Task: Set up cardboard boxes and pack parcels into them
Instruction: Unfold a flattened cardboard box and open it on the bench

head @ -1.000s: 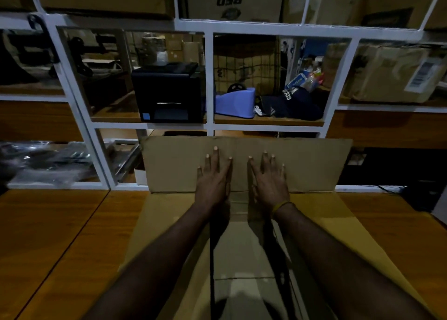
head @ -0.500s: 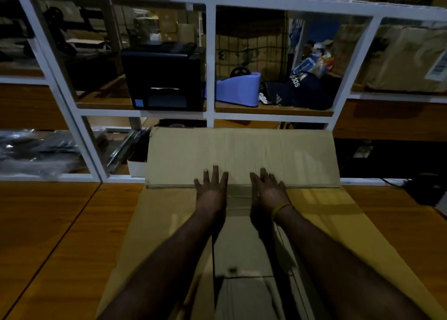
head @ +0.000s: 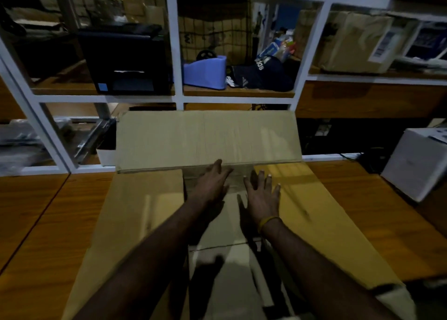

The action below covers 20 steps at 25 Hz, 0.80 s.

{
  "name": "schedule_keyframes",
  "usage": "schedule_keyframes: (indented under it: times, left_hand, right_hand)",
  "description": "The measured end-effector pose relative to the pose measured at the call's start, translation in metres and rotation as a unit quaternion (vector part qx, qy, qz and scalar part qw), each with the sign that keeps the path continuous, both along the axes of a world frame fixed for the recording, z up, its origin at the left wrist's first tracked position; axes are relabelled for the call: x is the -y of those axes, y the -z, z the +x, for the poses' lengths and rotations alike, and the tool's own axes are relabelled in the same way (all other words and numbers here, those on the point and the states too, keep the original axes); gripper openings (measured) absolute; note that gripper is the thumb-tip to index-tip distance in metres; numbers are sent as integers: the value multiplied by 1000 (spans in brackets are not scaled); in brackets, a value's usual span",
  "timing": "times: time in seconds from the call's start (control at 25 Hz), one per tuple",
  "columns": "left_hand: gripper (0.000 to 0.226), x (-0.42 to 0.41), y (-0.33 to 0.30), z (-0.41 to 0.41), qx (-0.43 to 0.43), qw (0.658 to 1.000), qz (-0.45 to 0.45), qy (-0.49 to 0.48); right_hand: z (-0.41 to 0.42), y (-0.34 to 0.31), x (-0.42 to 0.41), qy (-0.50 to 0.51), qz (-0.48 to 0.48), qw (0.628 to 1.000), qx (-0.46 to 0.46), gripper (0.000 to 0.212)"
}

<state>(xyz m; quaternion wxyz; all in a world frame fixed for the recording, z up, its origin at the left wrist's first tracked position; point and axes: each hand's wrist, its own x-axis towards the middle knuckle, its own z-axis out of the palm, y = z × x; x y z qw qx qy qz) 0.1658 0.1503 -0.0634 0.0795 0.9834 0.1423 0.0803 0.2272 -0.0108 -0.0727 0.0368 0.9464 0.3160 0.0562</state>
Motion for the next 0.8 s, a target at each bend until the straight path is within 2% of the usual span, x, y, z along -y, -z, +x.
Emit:
schedule_keyframes:
  times: [0.16,0.28,0.4,0.48,0.6,0.72,0.8]
  left_hand:
    - [60,48,1,4,4,1000,-13,25]
    - [57,79,-2,9,33,997,-32,56]
    - [53,111,-14,17,105,988,-72,84]
    - [54,133,-26,20,165,977,-106,87]
    - [68,159,-37,24,219,961,-144,89]
    - [85,185,-38,30,221,953,-167,120]
    - [92,205,-41,33,217,947,-192,142]
  right_hand:
    - [-12,-7,52,53,-14,998,-13,76]
    - [-21,-25,78,66,13,998,-7,76]
    - [-34,-49,94,69,27,997,31,67]
    - [-42,-67,108,80,38,992,88,56]
    - [-45,-94,137,88,52,982,156,45]
    - [-43,-115,162,96,74,973,196,35]
    - [-39,-123,181,101,89,966,219,37]
